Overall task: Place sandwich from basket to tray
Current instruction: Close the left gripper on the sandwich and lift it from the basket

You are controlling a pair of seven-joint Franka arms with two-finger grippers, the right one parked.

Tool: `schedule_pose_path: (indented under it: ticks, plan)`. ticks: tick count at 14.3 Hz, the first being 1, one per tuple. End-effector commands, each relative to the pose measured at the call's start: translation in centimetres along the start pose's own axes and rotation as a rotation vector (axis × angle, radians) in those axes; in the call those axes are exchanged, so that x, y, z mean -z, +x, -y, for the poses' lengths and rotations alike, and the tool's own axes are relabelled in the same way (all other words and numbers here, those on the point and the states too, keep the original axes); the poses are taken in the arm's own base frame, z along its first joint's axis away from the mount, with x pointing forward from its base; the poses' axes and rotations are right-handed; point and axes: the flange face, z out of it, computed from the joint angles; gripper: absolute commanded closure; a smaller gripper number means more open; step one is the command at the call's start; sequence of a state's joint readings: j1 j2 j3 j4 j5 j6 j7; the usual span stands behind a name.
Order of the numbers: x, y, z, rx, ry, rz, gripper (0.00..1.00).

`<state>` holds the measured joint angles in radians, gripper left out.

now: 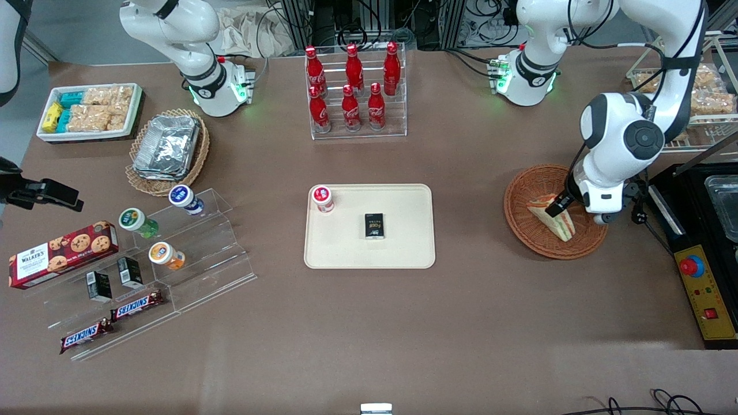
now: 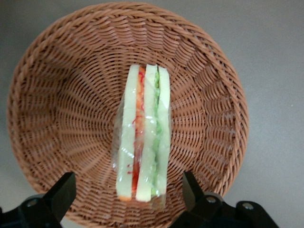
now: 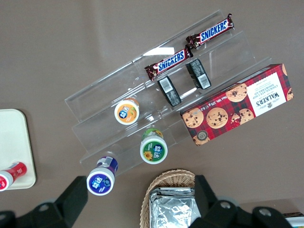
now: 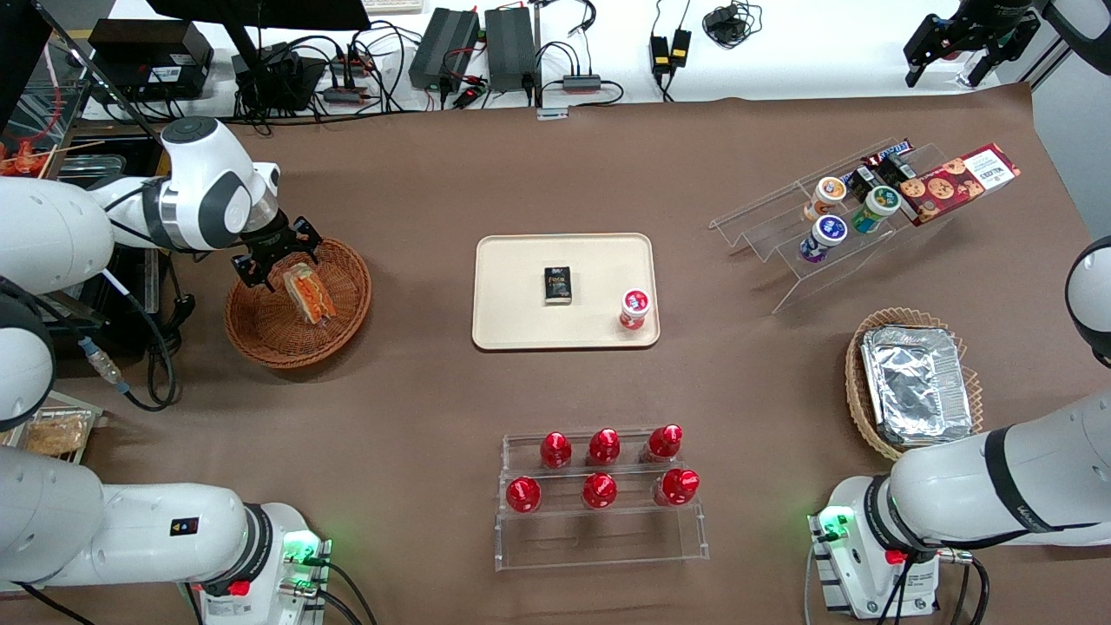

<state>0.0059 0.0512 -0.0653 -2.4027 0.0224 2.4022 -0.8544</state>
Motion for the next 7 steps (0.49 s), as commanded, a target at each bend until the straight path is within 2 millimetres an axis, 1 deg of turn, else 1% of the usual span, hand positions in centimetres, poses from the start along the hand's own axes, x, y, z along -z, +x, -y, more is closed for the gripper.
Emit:
schedule_pose_path:
  ticks: [1,3,4,5,6,7]
  plan:
    - [-2.3,0.0,-0.4,0.035,-0.017,-0.016,0.00]
    - [-3.5,0.0,-0.4,0.035,-0.015,-0.011,0.00]
    - [-4.0,-0.1,-0.1,0.036,-0.018,-0.012,0.11]
    - [-4.5,-0.4,0.2,0.037,-0.020,-0.014,0.41]
    - [-4.8,-0.5,0.5,0.039,-0.023,-0.016,0.96]
    - [-4.7,-0.5,0.5,0.042,-0.024,-0.017,1.00]
